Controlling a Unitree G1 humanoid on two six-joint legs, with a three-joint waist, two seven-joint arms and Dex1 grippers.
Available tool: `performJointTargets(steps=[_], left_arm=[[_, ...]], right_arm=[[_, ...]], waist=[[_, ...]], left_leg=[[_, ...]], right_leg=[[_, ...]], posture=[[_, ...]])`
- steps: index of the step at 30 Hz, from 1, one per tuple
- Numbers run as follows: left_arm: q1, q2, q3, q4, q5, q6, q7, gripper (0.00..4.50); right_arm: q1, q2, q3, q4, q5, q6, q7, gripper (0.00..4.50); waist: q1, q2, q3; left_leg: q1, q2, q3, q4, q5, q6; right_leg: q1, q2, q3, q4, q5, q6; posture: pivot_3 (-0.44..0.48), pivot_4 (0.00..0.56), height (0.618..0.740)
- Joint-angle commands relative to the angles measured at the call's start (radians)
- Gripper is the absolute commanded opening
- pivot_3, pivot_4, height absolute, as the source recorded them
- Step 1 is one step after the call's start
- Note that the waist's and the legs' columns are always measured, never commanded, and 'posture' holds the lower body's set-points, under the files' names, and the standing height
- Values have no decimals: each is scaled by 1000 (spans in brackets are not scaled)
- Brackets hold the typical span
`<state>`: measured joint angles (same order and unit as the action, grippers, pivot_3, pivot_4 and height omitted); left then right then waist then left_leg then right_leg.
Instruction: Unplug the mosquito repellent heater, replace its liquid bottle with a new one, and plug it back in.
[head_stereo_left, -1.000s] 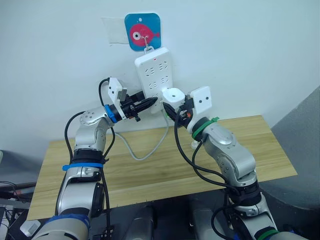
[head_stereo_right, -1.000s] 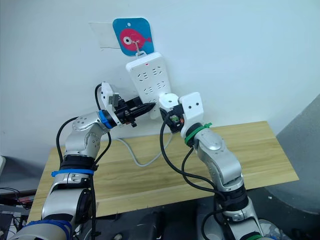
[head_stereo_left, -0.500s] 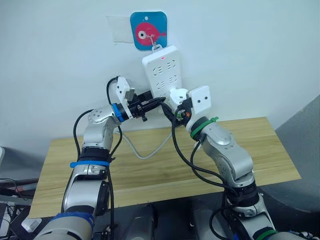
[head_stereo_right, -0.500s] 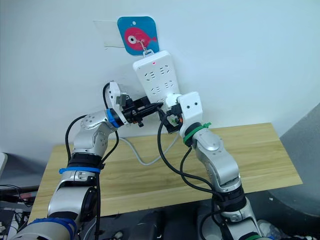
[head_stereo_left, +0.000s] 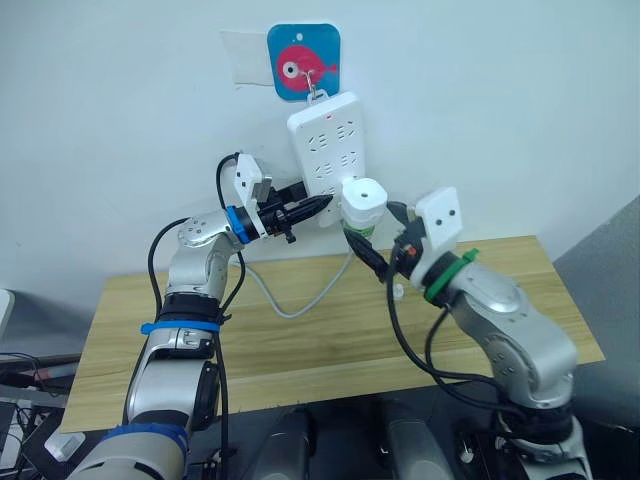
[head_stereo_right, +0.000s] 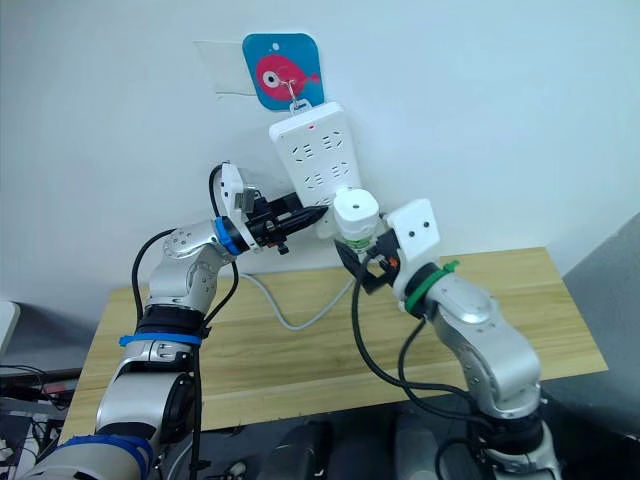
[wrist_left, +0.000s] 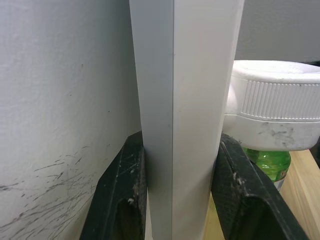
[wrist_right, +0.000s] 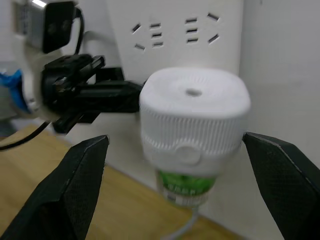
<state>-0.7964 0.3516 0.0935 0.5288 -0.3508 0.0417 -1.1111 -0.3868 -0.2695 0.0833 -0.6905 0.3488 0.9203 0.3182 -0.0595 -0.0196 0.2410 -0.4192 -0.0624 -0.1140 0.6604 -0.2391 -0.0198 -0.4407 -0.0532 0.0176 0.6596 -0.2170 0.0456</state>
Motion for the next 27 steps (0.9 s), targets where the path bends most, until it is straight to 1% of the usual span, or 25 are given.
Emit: performJointTargets(steps=[1,2,4,7,11,12,14,15,17,19,20,21,22,25,27], left_arm=[[-11,13,-4,-7,1,-37,-19,1327],[-11,15,-3,-5,4,-42,-15,1327],[-11,17,4,-2,4,-50,-2,2061],[0,29,11,-16,-6,-34,1,2901],[26,49,13,-50,-16,-19,0,4206],[63,79,26,-96,-28,3,-4,4468],[135,132,48,-186,-46,42,-3,4468],[185,166,64,-247,-61,67,-5,4495],[249,203,79,-334,-86,105,2,4500],[317,228,93,-451,-126,157,19,4500],[340,235,97,-494,-140,178,28,4500],[375,241,102,-557,-159,200,39,4500],[397,246,105,-599,-173,216,48,4500],[480,243,109,-758,-210,255,98,4500],[524,230,108,-859,-234,285,146,4500]], right_arm=[[38,-77,-90,-101,119,44,98,4468],[53,-103,-110,-106,149,44,130,4468],[70,-143,-135,-96,200,34,181,4500],[68,-177,-138,-62,234,4,225,4500],[57,-200,-125,-24,241,-37,255,4500],[44,-206,-117,-3,240,-55,273,4500],[27,-213,-107,31,246,-81,306,4500],[19,-208,-98,49,252,-90,318,4316],[14,-204,-87,73,256,-105,330,3929],[2,-195,-60,108,237,-135,338,3165],[-3,-192,-51,122,231,-147,340,2881],[-12,-183,-39,136,225,-157,339,2451],[-17,-176,-31,145,222,-163,338,2138],[-37,-149,1,180,195,-195,322,936],[-52,-128,15,201,176,-214,305,241]], waist=[[1,0,0],[1,0,0],[1,0,0],[1,0,0],[1,0,0],[1,0,0],[-5,0,-1],[-7,0,-1],[-5,0,-1],[4,0,-1],[10,0,-1],[17,0,-1],[25,0,-1],[37,0,-1],[42,0,-1]], left_leg=[[0,0,0,0,0,0],[0,0,0,0,0,0],[0,0,1,0,0,0],[1,1,2,0,0,0],[1,1,2,0,0,0],[1,1,2,0,0,0],[2,1,2,0,0,0],[2,1,3,-1,0,0],[2,3,2,-1,0,0],[2,3,1,-1,0,0],[2,3,1,-1,0,0],[2,3,1,-1,0,0],[2,2,1,0,0,0],[2,2,1,1,0,0],[2,2,1,1,0,0]], right_leg=[[0,0,0,0,0,0],[0,0,0,0,0,0],[1,0,0,0,0,0],[1,0,0,1,0,0],[1,0,0,1,0,0],[1,0,0,1,0,0],[1,0,2,1,0,0],[0,0,3,1,0,0],[0,0,3,1,0,0],[0,0,2,1,0,0],[0,0,2,1,0,0],[0,-1,2,1,0,0],[1,-1,2,1,0,0],[2,-1,2,0,0,0],[2,-2,1,0,0,0]], posture=[[-108,207,740],[-108,207,740],[-107,204,740],[-104,198,740],[-83,192,740],[-83,192,740],[-48,187,740],[-48,187,740],[-31,185,740],[-1,194,740],[8,198,740],[16,197,740],[16,197,740],[33,200,740],[45,205,740]])
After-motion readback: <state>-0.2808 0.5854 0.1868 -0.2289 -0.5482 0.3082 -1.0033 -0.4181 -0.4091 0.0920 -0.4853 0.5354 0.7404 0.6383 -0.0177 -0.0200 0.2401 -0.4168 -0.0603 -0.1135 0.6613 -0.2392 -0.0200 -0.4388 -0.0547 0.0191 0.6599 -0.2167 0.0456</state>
